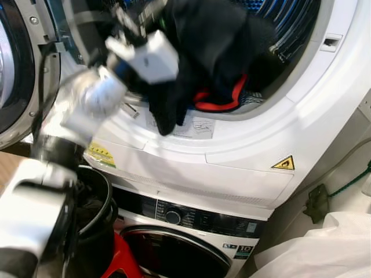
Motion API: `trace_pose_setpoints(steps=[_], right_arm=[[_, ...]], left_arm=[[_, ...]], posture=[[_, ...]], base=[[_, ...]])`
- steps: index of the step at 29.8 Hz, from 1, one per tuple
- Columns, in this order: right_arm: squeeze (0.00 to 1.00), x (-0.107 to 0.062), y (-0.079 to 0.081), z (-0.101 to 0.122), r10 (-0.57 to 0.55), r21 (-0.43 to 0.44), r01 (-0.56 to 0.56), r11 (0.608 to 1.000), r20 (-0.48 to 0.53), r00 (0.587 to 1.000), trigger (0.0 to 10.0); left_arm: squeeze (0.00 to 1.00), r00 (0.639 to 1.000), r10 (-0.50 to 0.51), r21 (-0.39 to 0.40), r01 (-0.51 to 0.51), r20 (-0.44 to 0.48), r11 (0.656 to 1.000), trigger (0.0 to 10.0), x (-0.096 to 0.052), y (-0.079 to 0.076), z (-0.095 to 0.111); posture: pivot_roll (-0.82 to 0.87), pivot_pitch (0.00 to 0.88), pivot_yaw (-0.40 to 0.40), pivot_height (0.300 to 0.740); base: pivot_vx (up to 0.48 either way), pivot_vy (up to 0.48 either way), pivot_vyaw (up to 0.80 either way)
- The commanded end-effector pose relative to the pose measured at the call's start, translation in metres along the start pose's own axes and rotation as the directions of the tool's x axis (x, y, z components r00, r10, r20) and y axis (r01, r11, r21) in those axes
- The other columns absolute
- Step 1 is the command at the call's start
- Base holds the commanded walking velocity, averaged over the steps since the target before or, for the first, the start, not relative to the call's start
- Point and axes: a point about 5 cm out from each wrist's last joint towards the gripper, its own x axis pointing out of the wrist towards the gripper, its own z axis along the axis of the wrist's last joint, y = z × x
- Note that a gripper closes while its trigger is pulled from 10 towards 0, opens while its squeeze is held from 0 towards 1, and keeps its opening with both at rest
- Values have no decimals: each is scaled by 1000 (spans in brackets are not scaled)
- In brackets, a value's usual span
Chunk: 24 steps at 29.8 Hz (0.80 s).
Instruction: Clothes washing
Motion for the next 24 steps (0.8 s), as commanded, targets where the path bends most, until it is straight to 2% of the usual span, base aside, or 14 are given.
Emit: trace_pose_setpoints(steps=[1,2,3,4,5,6,8,9,11,13,15,19,22,24], right_arm=[[0,-2,-9,-2,-39,18,39,999,2,999,10000],[0,-2,-9,-2,-39,18,39,999,2,999,10000],[0,-2,-11,-3,-59,15,59,998,1,998,10000],[0,-2,-11,-3,-59,15,59,998,1,998,10000],[0,-3,-14,-4,-76,16,76,997,4,997,10000],[0,-4,-19,-5,-106,23,105,994,16,994,10000],[0,-5,-25,-3,-136,12,135,991,27,990,10000],[0,-5,-25,-3,-136,12,135,991,27,990,10000],[0,-8,-41,23,-192,26,190,981,131,973,10000],[0,-8,-44,30,-199,27,197,980,155,968,10000],[0,-12,-55,54,-215,46,210,977,242,946,10000],[0,-15,-59,64,-208,58,200,978,274,939,10000],[0,-13,-48,65,-4,-107,32,994,253,968,10000],[0,-13,-41,57,155,-211,-117,970,174,973,10000]], left_arm=[[0,999,5,-112,-10,-50,994,0,13,10,-4],[0,999,5,-112,-10,-50,994,0,13,10,-4],[0,996,-23,-202,5,-88,979,0,18,9,-7],[0,996,-23,-202,5,-88,979,0,18,9,-7],[0,994,-43,-273,13,-104,962,0,21,7,-8],[0,987,-87,-451,17,-135,893,0,25,2,-12],[0,981,-137,-522,45,-139,852,0,26,-7,-13],[0,981,-137,-522,45,-139,852,0,26,-7,-13],[0,951,-278,-646,129,-133,752,0,22,-28,-17],[0,950,-285,-647,136,-131,750,0,22,-30,-17],[0,932,-343,-678,180,-114,713,0,19,-37,-18],[0,928,-360,-715,187,-97,674,0,17,-37,-19],[0,923,-378,-739,205,-72,642,0,14,-35,-22],[0,922,-379,-735,204,-78,647,0,12,-34,-23]], posture=[[7,0,-23,740],[7,0,-23,740],[3,0,-24,740],[3,0,-24,740],[-2,0,-23,740],[-16,0,-22,740],[-22,0,-22,740],[-22,0,-22,740],[-57,0,-18,740],[-66,0,-18,740],[-85,0,-15,740],[-89,0,-18,740],[-85,0,-22,740],[-78,0,-30,740]], base=[[0,0,0],[0,0,0],[0,0,0],[0,0,0],[0,0,0],[0,0,0],[0,0,0],[0,0,0],[0,0,0],[0,0,0],[0,0,0],[0,0,0],[0,0,0],[0,0,0]])
